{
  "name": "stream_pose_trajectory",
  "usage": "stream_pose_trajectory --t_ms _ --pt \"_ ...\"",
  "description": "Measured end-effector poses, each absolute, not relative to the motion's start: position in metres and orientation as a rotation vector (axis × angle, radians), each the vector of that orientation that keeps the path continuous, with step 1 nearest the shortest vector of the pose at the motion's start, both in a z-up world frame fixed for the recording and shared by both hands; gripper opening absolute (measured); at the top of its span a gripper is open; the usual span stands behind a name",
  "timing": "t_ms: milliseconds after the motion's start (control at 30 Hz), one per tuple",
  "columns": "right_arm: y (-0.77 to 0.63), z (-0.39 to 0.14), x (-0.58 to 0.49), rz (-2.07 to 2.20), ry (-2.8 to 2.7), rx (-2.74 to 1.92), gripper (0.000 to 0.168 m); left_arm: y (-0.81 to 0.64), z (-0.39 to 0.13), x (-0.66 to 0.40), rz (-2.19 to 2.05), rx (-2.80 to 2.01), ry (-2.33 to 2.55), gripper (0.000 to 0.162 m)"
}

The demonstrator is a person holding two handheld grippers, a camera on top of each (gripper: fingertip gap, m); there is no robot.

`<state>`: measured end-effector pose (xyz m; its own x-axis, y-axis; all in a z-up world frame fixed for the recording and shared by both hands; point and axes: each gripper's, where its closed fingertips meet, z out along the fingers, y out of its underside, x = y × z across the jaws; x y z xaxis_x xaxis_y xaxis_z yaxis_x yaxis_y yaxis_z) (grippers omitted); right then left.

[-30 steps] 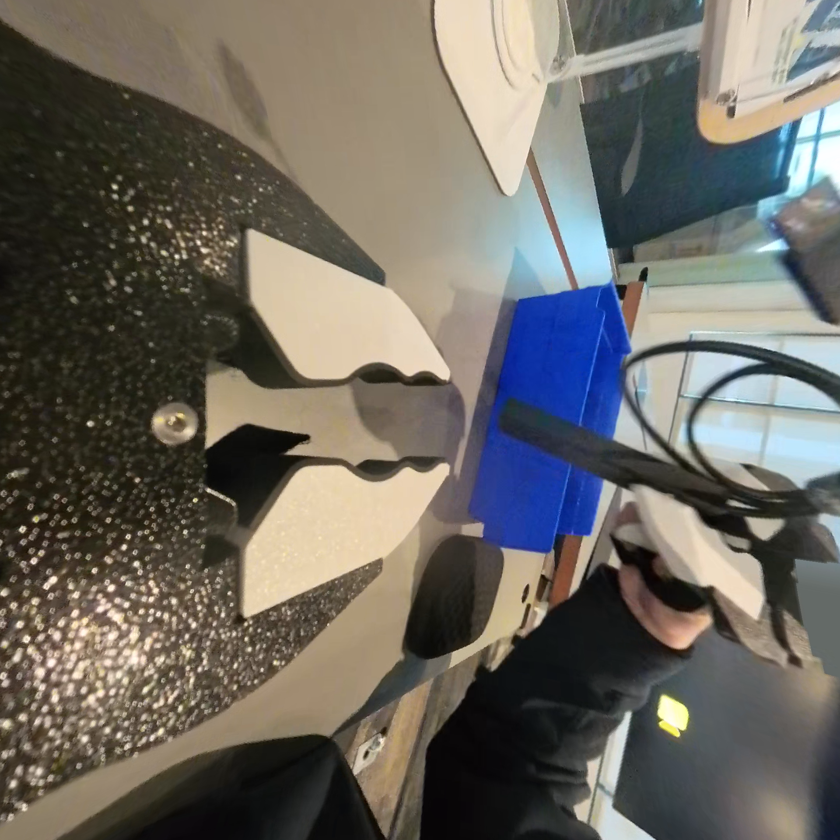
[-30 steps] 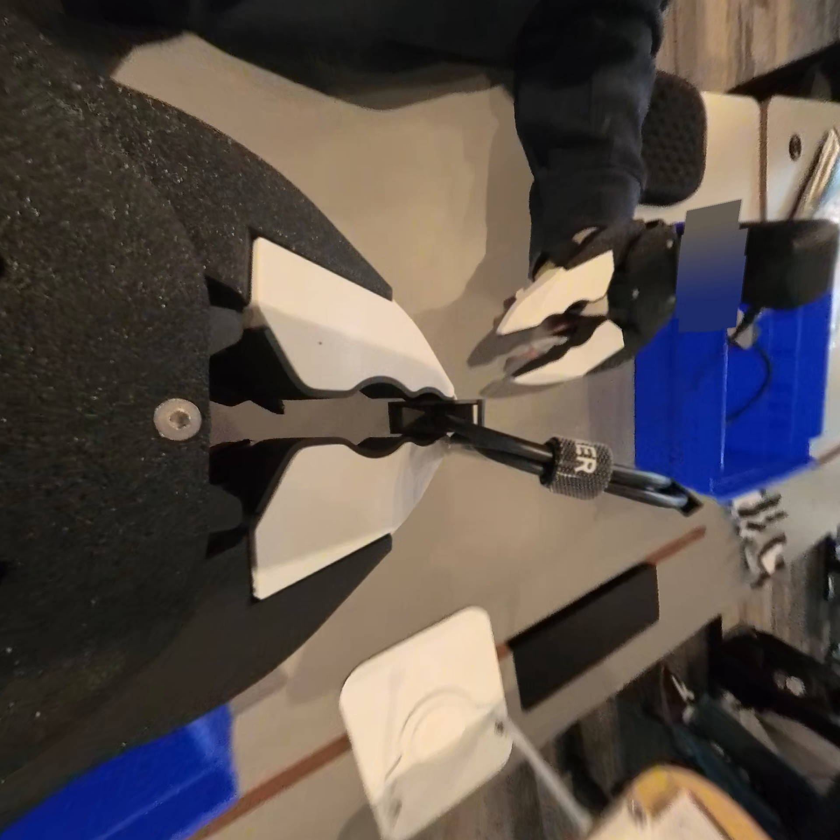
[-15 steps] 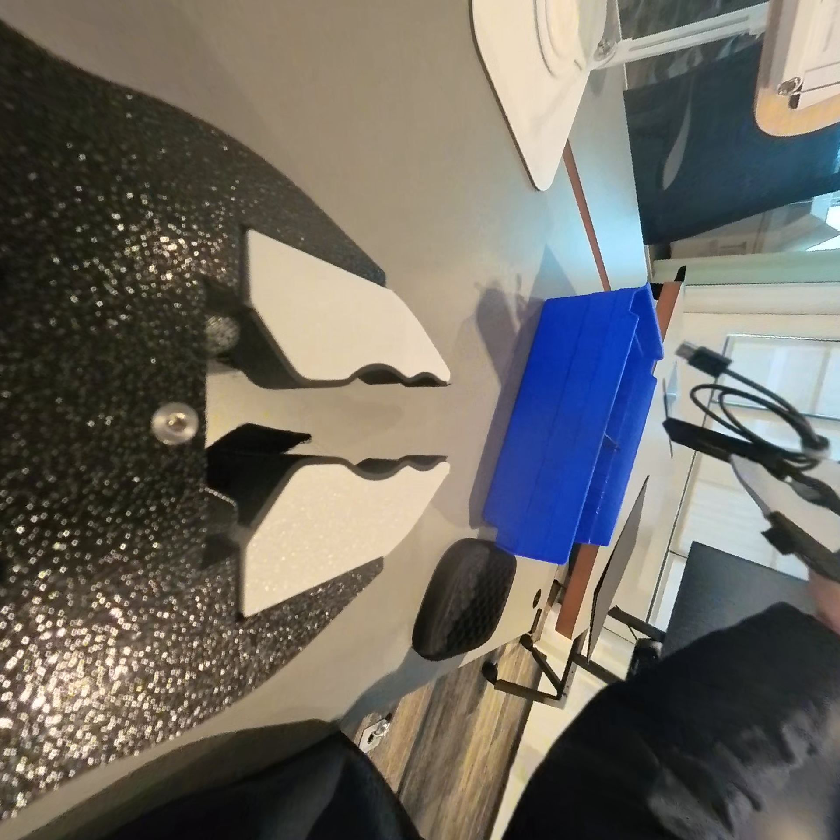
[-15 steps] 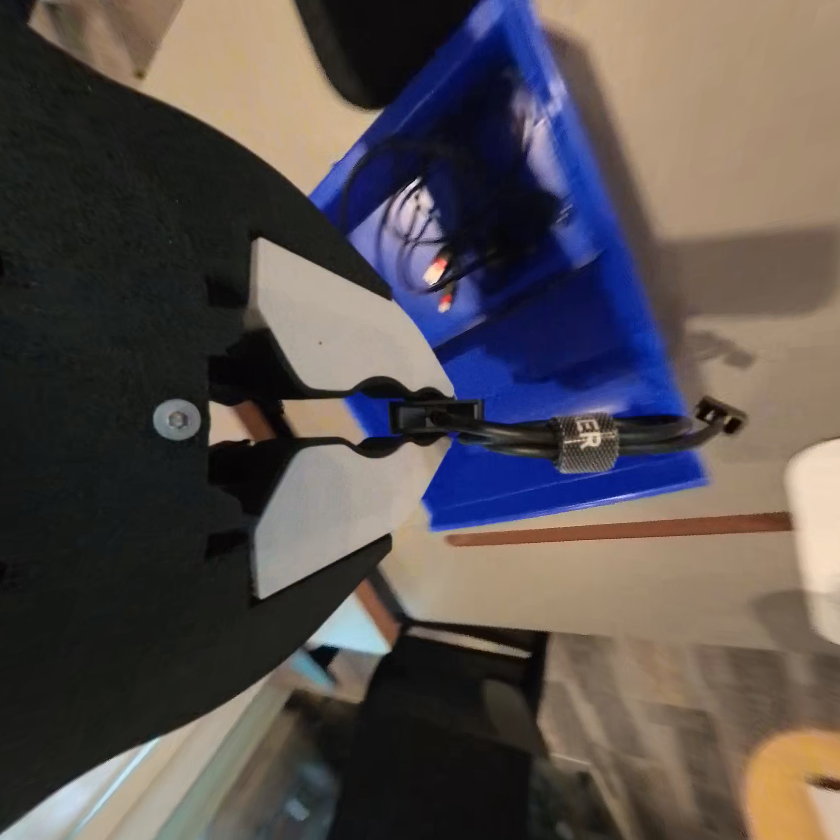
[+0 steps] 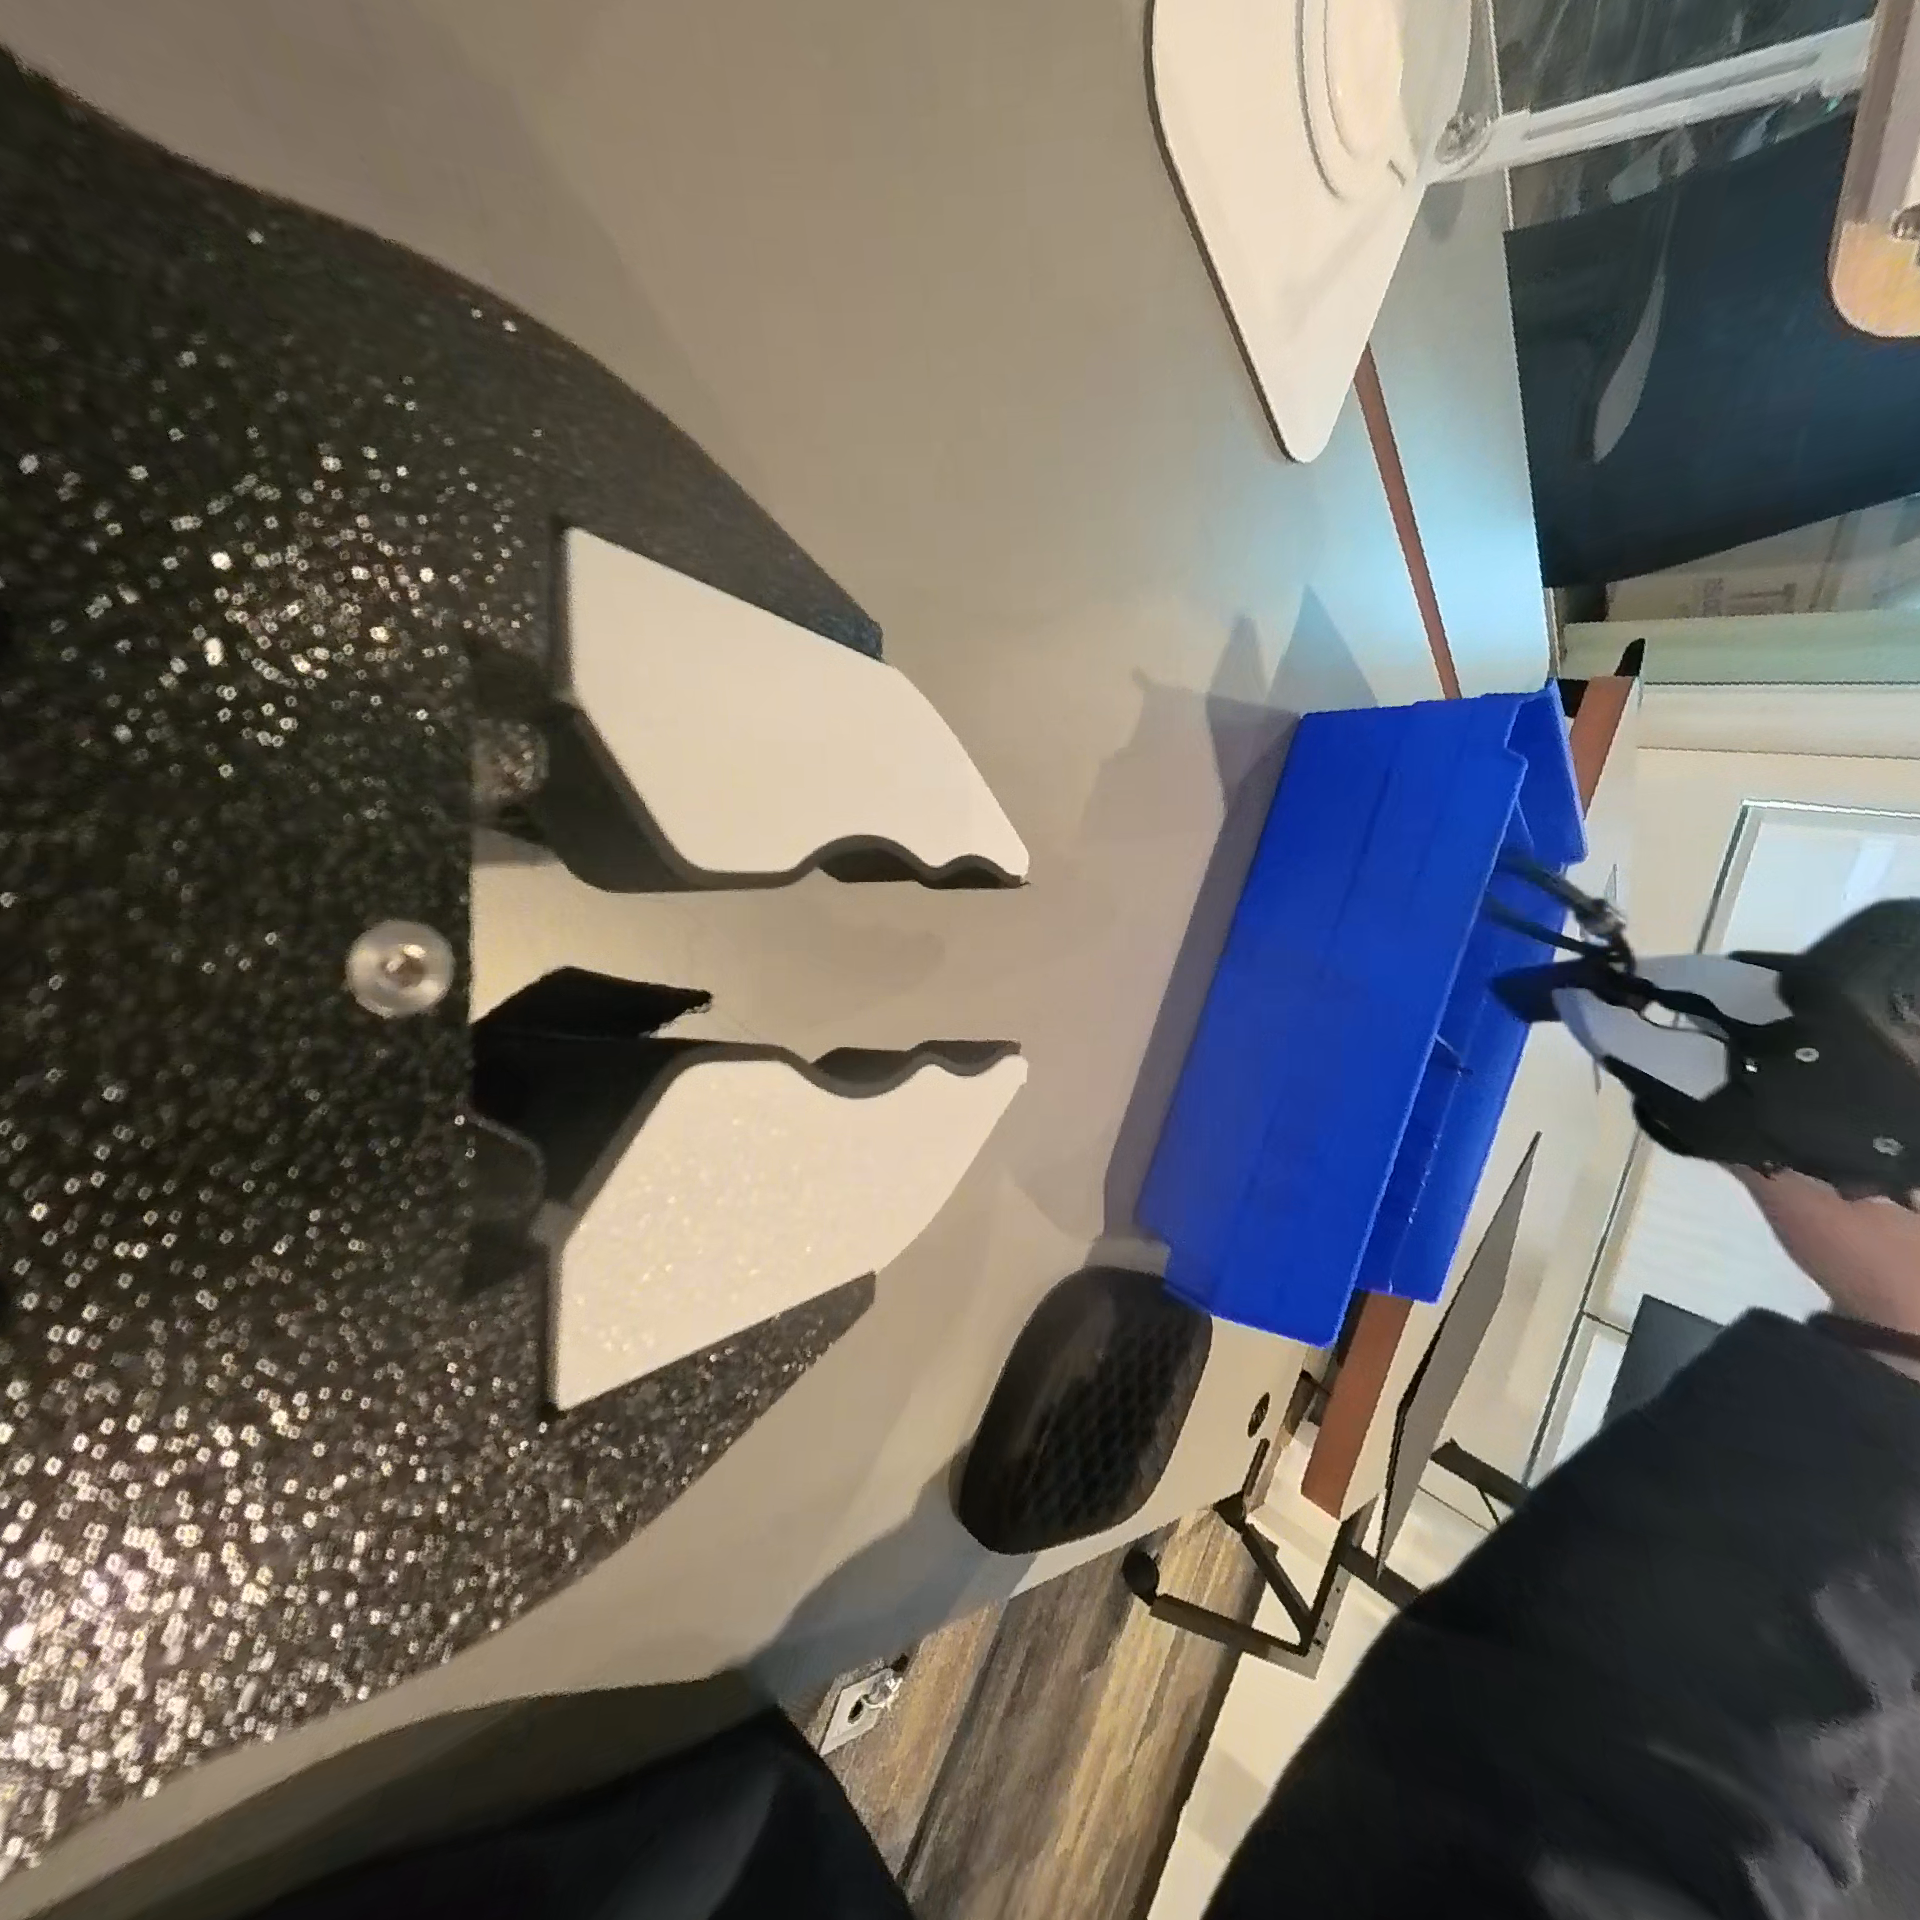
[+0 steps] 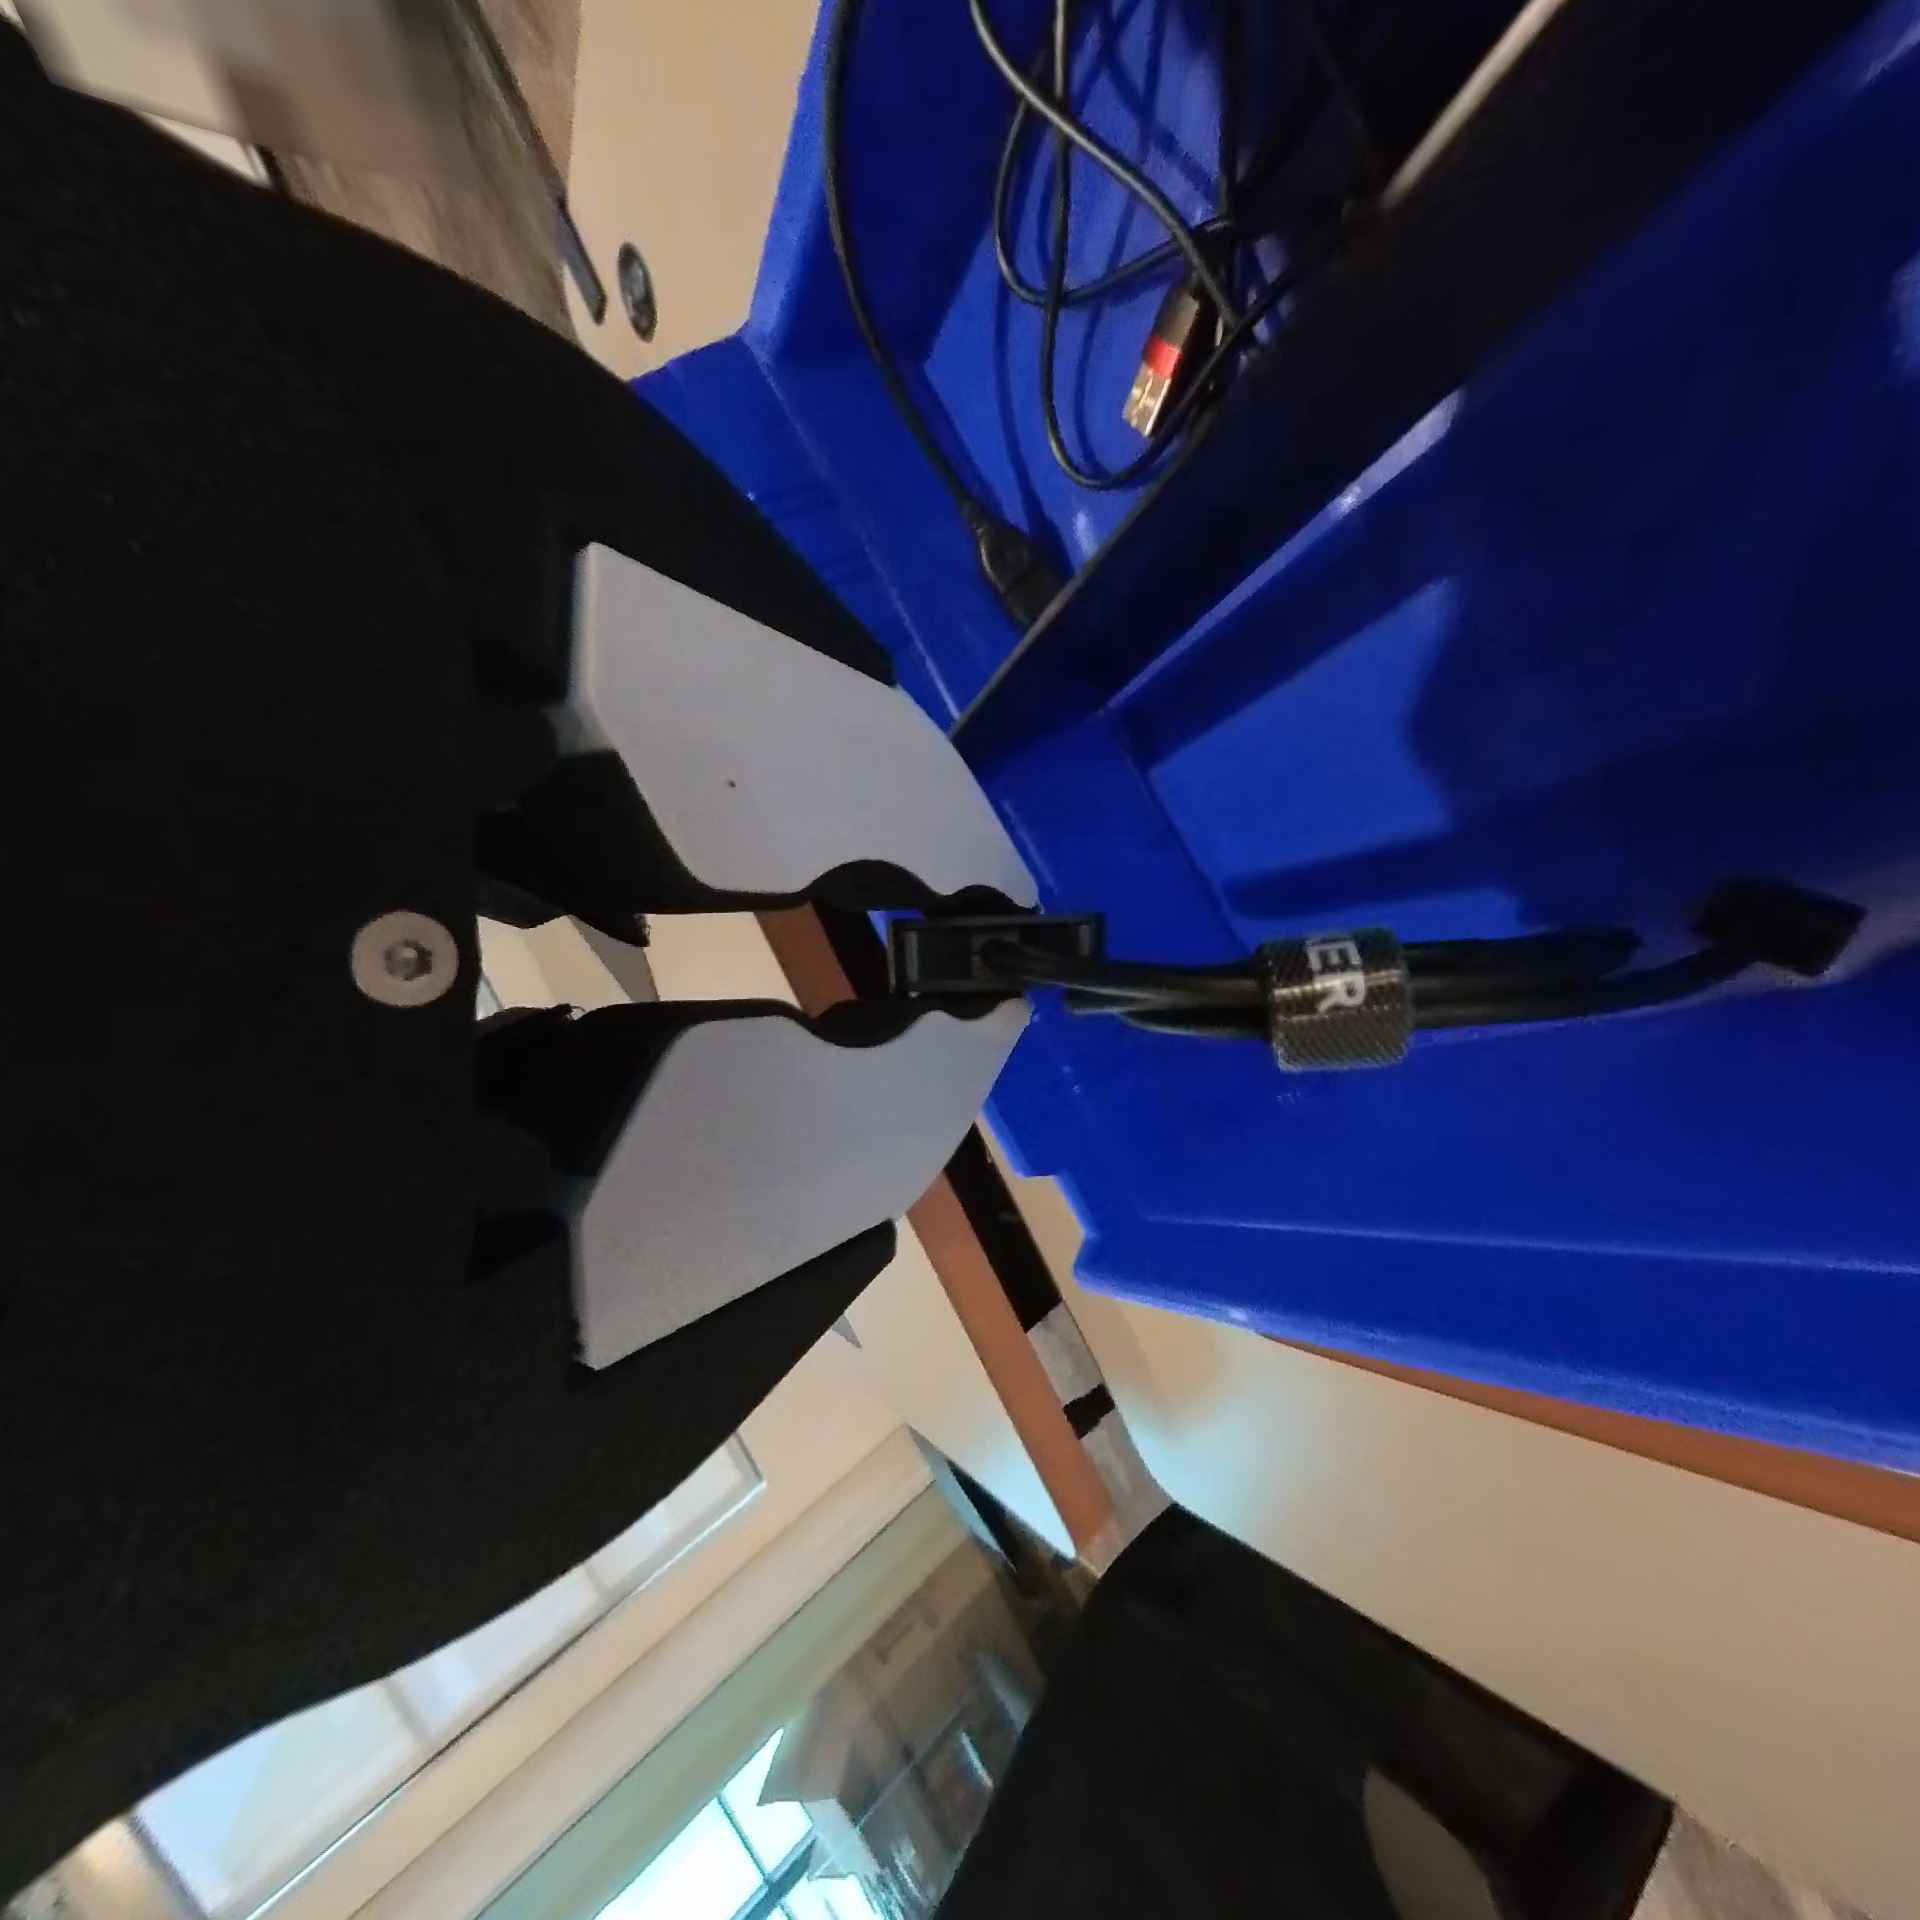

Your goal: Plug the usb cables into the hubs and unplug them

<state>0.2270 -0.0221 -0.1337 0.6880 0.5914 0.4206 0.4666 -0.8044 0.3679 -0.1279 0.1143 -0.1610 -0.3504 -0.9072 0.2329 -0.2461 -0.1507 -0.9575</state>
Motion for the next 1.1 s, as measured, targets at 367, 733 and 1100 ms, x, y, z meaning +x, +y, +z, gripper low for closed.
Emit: stream_pose_trajectory --t_ms 367,733,1100 --pt "-0.009 -0.156 0.222 0.732 0.775 2.773 0.012 0.115 -0.166 -0.127 -1.526 -1.342 1.579 0.026" --pt "0.02 -0.087 0.206 0.979 0.275 3.302 0.059 0.137 -0.166 -0.128 -1.252 -1.511 1.564 0.015" --pt "0.093 -0.056 0.013 0.371 0.487 4.093 0.046 0.182 -0.115 -0.136 -0.836 -1.673 1.407 0.0"
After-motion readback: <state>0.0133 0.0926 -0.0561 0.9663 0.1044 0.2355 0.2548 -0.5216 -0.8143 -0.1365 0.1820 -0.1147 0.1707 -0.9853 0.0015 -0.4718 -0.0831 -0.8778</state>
